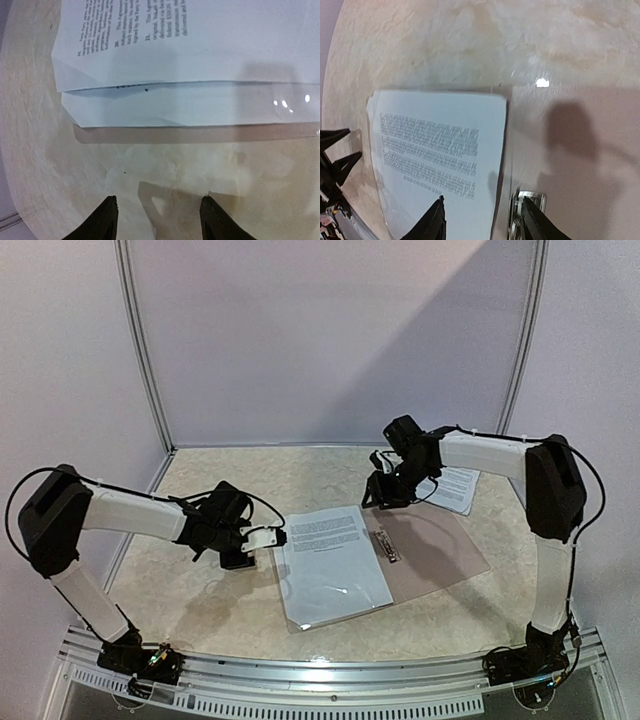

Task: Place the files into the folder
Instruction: Insert the file into the form pockets on the folder.

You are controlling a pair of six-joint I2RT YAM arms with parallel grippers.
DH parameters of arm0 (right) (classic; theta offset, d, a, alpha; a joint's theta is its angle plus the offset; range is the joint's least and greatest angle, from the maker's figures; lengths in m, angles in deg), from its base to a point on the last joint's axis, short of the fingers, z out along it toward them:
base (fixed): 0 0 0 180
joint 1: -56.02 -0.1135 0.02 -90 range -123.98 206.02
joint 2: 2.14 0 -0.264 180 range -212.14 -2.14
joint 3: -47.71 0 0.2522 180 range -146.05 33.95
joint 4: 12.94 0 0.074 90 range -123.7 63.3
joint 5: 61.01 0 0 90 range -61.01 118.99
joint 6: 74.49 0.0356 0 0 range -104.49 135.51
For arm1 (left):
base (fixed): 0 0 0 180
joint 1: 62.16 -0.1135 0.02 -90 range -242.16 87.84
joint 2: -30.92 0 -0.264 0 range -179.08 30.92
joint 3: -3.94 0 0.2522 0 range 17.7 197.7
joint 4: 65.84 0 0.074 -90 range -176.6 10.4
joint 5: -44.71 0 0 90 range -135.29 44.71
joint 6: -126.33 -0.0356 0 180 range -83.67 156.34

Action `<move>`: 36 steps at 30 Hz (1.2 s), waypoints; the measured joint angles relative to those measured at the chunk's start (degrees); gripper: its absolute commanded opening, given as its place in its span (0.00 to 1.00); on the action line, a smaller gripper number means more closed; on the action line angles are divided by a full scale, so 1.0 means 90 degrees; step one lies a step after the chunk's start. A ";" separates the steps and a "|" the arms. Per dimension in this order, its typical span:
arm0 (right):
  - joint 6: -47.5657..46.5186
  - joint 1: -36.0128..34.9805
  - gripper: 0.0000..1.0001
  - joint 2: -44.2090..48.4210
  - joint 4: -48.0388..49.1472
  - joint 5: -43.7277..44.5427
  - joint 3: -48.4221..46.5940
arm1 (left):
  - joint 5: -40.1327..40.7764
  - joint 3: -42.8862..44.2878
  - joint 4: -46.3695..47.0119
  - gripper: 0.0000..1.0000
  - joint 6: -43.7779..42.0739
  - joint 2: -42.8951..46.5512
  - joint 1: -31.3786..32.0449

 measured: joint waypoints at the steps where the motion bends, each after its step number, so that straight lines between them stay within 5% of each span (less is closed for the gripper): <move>1: -0.0012 0.0070 0.51 -0.0255 0.0211 -0.0005 -0.0114 | 0.0032 0.0083 0.0058 0.57 0.0005 -0.0146 -0.0019; 8: 0.0058 0.0255 0.45 -0.1392 0.1180 -0.0289 -0.0546 | 0.0121 0.0512 0.0542 0.56 0.0005 -0.0714 -0.0192; 22: 0.0799 0.0248 0.06 -0.1605 0.2807 -0.1705 0.0255 | 0.0104 0.0896 0.0894 0.55 -0.0005 -0.1178 -0.0197; 36: 0.1387 0.0146 0.02 -0.1605 0.3519 -0.1834 0.0500 | 0.0024 0.1022 0.0874 0.56 0.0017 -0.1258 -0.0253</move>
